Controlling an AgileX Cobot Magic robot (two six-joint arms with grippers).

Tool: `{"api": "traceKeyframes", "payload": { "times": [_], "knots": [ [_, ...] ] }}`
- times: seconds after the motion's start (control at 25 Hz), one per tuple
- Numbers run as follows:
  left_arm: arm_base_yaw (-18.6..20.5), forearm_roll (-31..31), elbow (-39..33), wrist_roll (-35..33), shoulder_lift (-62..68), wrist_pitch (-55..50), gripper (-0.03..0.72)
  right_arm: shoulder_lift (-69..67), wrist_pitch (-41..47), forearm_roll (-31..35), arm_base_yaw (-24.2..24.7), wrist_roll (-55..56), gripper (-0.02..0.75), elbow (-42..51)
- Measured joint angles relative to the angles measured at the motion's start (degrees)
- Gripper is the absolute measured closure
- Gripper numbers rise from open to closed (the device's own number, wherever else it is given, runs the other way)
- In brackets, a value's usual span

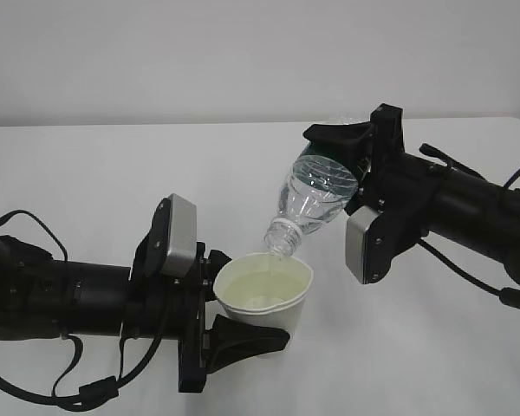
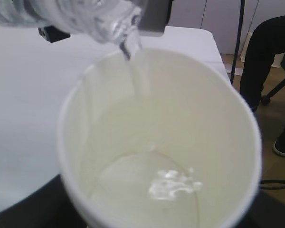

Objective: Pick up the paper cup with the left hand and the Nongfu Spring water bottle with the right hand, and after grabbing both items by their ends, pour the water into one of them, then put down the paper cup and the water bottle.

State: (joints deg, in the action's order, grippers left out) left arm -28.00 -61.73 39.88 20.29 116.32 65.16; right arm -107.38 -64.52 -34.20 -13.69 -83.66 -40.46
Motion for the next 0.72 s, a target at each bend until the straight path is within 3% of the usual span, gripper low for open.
{"api": "traceKeyframes", "payload": {
  "times": [0.72],
  "knots": [
    [0.00, 0.00, 0.00, 0.00, 0.00, -0.08, 0.218, 0.00, 0.00, 0.00, 0.00, 1.21, 0.322, 0.00]
  ]
}}
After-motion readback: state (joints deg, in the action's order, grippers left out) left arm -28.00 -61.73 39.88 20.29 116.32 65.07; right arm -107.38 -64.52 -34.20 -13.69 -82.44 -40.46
